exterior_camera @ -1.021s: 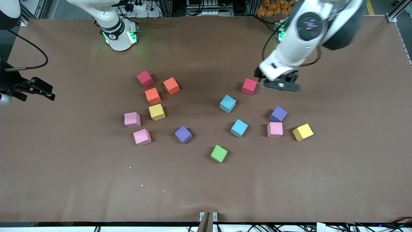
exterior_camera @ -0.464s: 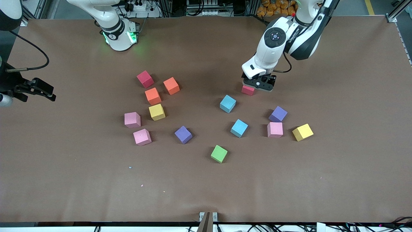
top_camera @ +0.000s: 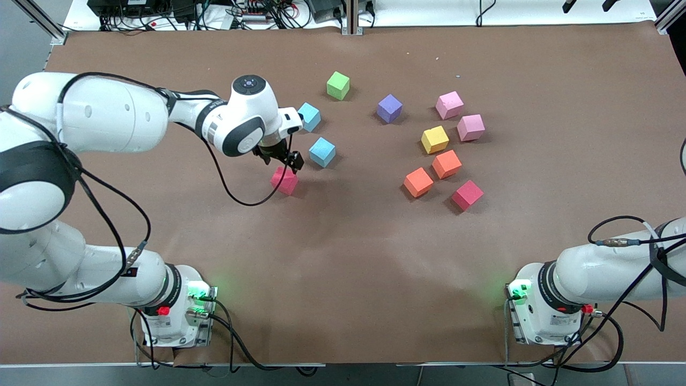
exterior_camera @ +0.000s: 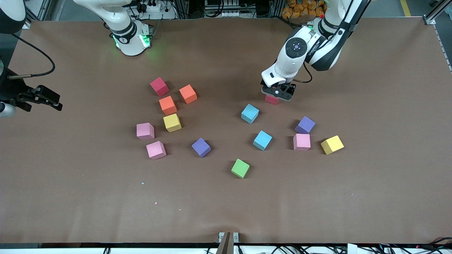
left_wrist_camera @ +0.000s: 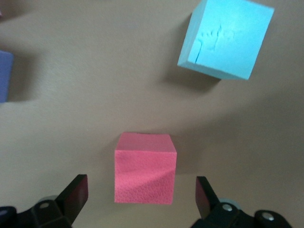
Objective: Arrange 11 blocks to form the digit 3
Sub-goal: 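Close the left gripper on the magenta cube and lift it, then place the magenta cube mid-table while the right gripper reaches orange cubes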
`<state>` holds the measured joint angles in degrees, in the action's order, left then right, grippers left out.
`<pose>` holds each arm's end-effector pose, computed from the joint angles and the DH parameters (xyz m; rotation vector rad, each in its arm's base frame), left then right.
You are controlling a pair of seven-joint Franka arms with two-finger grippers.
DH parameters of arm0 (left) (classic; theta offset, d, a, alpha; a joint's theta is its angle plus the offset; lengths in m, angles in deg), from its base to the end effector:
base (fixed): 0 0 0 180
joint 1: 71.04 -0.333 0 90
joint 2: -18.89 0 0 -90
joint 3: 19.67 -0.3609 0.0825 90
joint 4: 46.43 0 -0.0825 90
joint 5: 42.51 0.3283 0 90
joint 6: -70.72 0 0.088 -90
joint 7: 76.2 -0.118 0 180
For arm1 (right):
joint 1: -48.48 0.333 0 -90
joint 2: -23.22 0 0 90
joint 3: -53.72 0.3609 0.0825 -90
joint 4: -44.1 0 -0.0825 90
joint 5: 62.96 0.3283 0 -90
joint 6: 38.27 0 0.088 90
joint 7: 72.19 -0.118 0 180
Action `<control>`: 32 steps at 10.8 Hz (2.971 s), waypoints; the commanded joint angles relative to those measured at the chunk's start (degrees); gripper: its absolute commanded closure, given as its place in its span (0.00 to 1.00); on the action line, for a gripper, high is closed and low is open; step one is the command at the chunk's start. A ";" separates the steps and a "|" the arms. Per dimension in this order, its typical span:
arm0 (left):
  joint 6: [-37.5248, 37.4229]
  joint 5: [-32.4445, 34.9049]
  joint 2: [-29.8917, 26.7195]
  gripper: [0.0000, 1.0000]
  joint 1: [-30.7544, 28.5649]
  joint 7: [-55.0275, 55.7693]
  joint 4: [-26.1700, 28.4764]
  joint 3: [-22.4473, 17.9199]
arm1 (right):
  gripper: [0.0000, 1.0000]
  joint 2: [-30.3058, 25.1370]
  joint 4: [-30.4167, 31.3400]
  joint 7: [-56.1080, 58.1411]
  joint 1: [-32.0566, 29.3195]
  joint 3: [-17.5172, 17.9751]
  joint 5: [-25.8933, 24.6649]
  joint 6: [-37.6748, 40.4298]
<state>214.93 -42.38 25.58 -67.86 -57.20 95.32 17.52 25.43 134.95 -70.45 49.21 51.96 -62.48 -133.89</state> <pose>0.3402 -0.2874 0.3316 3.0499 -0.5760 -0.1208 0.5217 -0.0081 0.6414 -3.1347 -0.0185 -0.0703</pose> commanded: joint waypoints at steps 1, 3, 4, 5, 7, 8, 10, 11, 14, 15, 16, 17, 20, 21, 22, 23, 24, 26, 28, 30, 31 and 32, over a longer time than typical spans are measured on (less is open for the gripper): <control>1.86 2.94 1.56 0.00 0.07 0.77 0.37 0.16 | 0.00 -0.45 0.30 -0.94 -0.20 0.18 -0.31 0.17; 3.27 3.38 2.88 0.00 0.07 0.77 0.46 0.07 | 0.00 -0.45 0.12 -0.94 -0.29 0.09 -0.31 1.48; 3.54 3.73 3.41 0.00 0.59 0.77 0.55 0.07 | 0.00 -0.36 0.29 -1.03 -0.37 0.00 -0.22 2.27; 3.54 5.56 3.76 0.00 0.69 0.95 0.72 -0.11 | 0.00 -0.01 0.30 -1.03 -0.38 0.09 -0.04 2.28; 4.06 9.95 5.34 0.00 0.60 4.27 0.72 -0.11 | 0.00 -0.01 0.21 -1.03 -0.11 0.09 0.75 3.94; 4.15 12.06 6.04 0.00 0.51 5.94 0.72 -0.19 | 0.00 -0.18 -0.05 -1.03 0.32 0.26 0.75 5.43; 4.15 13.05 6.84 0.00 0.51 7.62 0.72 -0.20 | 0.00 -0.01 -0.06 -0.86 1.81 0.44 0.75 5.54; 4.15 13.14 7.02 0.00 0.60 8.76 0.81 -0.11 | 0.00 0.77 -0.14 -0.33 4.52 0.35 0.66 5.53; 4.15 14.54 7.98 0.10 0.77 11.22 0.72 -0.11 | 0.00 5.26 -3.30 -0.24 9.29 0.35 0.13 9.71; 4.15 14.89 8.77 0.43 1.21 12.36 0.46 -0.11 | 0.00 5.44 -3.48 -0.24 9.12 0.35 0.74 13.15; 4.15 14.98 9.47 0.68 1.91 15.07 0.20 -0.11 | 0.00 5.61 -4.09 -0.07 10.16 0.53 0.49 13.18; 4.07 14.98 9.57 0.83 2.35 18.23 -0.06 -0.02 | 0.00 6.22 -4.79 -0.24 12.96 0.62 0.57 13.35; 3.28 14.90 9.30 0.85 5.85 31.48 -2.69 0.94 | 0.00 6.32 -0.17 -0.94 18.34 0.88 1.79 9.77; 2.32 14.72 9.48 0.83 8.13 37.45 -4.36 1.03 | 0.00 5.97 1.86 -0.86 19.04 0.79 5.63 7.49; 0.83 14.37 10.09 0.83 10.51 41.51 -6.98 1.03 | 0.00 5.79 2.66 -0.86 19.40 0.88 6.89 5.73; -0.49 13.93 11.66 0.83 12.62 44.86 -9.88 1.38 | 0.00 5.79 2.76 -0.86 20.88 0.79 7.07 4.75; -0.77 13.84 13.59 0.83 14.55 48.63 -12.35 1.47 | 0.00 5.62 4.32 -0.94 22.72 0.79 6.99 3.79; -0.77 14.02 17.90 0.81 19.21 51.40 -16.40 1.21 | 0.00 2.21 13.25 -0.94 25.27 0.88 6.99 -2.16; -1.03 14.72 20.54 0.77 21.85 50.96 -20.26 0.86 | 0.00 -2.54 24.86 -0.16 26.60 0.97 6.99 -11.22; -1.73 15.51 21.86 0.77 23.88 50.09 -22.12 -0.28 | 0.00 -4.14 29.46 2.90 27.05 0.97 7.08 -13.71; -1.73 16.99 22.66 0.76 23.89 49.90 -22.13 -0.28 | 0.00 -4.40 30.52 3.71 27.48 0.97 7.08 -13.71; -1.82 18.31 23.45 0.76 24.06 49.90 -22.21 -0.37 | 0.00 -4.84 32.10 3.72 28.53 0.97 7.08 -14.15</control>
<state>214.19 -26.72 47.27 -44.59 -7.27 74.64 17.80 23.73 162.95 -67.89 76.27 53.23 -56.20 -146.57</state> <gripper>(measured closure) 0.388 0.000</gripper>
